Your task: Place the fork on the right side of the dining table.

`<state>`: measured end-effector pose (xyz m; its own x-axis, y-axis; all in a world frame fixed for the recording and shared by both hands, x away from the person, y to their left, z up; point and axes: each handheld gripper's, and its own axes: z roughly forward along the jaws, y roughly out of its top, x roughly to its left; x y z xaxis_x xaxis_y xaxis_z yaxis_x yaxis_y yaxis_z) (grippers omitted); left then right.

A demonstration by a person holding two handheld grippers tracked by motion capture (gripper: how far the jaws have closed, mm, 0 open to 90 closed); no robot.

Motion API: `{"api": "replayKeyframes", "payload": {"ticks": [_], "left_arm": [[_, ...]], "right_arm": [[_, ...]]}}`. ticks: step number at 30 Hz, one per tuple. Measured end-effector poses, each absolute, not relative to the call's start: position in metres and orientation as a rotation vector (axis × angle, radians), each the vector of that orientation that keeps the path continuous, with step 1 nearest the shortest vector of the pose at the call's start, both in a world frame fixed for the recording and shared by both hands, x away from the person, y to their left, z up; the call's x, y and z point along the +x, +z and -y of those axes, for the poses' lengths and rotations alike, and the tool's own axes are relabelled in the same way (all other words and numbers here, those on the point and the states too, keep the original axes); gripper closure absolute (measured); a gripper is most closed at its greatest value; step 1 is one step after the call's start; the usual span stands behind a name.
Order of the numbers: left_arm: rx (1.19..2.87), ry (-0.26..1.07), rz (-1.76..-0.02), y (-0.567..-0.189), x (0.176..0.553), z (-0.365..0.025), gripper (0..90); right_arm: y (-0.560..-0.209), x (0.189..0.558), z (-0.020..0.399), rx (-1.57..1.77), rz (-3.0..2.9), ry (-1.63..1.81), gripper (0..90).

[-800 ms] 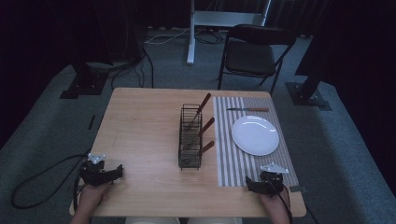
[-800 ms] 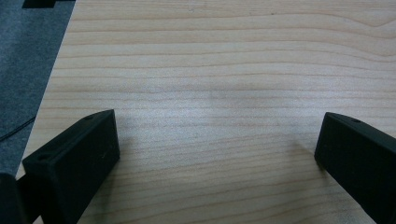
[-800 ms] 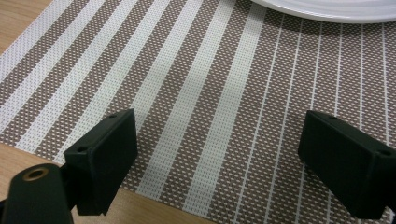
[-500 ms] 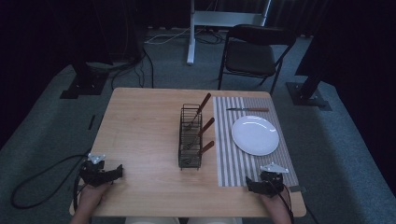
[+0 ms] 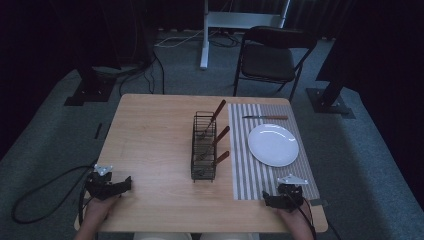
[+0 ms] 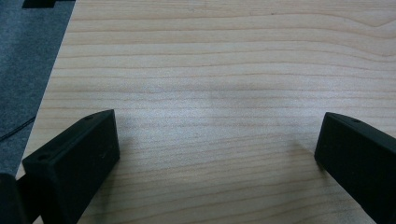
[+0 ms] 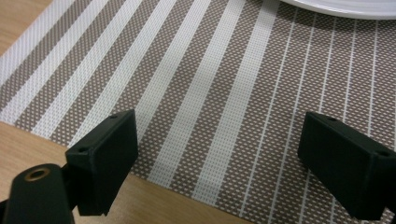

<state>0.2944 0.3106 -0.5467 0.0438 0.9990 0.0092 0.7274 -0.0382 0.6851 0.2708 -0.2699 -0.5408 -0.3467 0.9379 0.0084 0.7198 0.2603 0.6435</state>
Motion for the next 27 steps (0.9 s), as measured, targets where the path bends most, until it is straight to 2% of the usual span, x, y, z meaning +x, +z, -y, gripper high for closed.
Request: {"api": "replayKeyframes", "payload": {"ticks": [27], "left_arm": [[1.819,0.697,-1.735,-0.547,0.294,-0.311,0.2]], "right_arm": [[-0.511,0.276,0.252,1.448,-2.183,0.944,13.7]]}}
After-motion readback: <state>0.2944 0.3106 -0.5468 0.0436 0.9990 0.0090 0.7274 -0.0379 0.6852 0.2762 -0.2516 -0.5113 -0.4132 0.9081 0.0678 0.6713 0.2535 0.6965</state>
